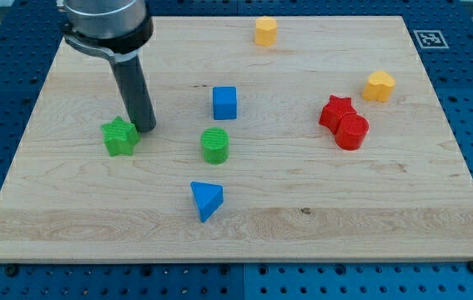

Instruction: Move the green circle slightly to the right of the board

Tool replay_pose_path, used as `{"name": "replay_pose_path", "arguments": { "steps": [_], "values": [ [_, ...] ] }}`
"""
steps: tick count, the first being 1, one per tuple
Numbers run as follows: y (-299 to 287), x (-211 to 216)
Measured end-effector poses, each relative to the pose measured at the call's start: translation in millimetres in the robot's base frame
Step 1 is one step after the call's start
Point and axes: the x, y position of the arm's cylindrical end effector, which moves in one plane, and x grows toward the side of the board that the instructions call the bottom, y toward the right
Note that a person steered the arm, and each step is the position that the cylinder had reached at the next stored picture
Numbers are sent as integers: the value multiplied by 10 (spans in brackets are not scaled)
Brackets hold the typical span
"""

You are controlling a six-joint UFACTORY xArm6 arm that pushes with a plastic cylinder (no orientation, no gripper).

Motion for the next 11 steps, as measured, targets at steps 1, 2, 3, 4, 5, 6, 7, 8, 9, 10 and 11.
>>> {"name": "replay_pose_path", "arguments": {
  "steps": [1,2,3,4,5,6,7,8,9,10,11],
  "values": [
    [122,40],
    [318,203],
    [382,243],
    [533,273],
    [756,296],
    [931,296],
    [1059,296],
    [1062,296],
    [1062,296],
    [1078,301],
    [1116,338]
  ]
}}
